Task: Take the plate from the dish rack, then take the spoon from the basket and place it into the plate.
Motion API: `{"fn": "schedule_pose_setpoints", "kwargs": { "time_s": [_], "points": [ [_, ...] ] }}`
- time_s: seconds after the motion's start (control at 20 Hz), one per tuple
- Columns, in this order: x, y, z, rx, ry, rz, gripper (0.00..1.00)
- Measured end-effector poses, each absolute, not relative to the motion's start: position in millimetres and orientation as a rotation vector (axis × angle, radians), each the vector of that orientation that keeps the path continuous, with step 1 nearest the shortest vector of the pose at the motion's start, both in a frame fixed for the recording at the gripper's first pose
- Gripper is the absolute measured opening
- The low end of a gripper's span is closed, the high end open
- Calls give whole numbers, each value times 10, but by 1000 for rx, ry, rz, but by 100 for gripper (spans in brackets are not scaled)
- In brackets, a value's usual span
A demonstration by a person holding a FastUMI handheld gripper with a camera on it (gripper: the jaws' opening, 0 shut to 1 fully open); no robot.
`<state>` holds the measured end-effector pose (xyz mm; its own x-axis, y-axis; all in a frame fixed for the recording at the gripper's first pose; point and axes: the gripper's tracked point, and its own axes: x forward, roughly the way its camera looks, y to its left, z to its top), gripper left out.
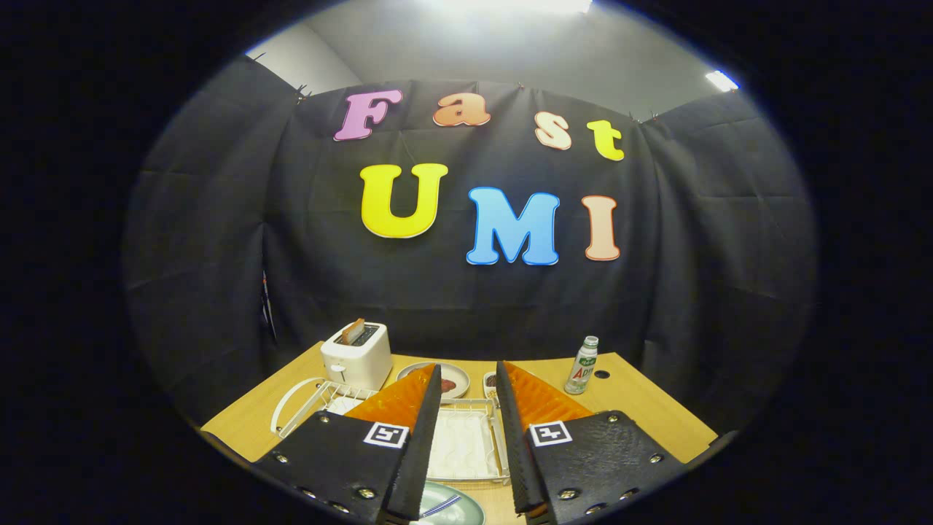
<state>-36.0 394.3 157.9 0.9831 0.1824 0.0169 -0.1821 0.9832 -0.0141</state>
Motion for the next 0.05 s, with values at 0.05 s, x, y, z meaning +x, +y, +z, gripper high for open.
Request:
{"fn": "schedule_pose_setpoints", "kwargs": {
  "time_s": [0.05],
  "points": [
    [-329, 3911, 1631, -12, -30, 175, 48]
  ]
}}
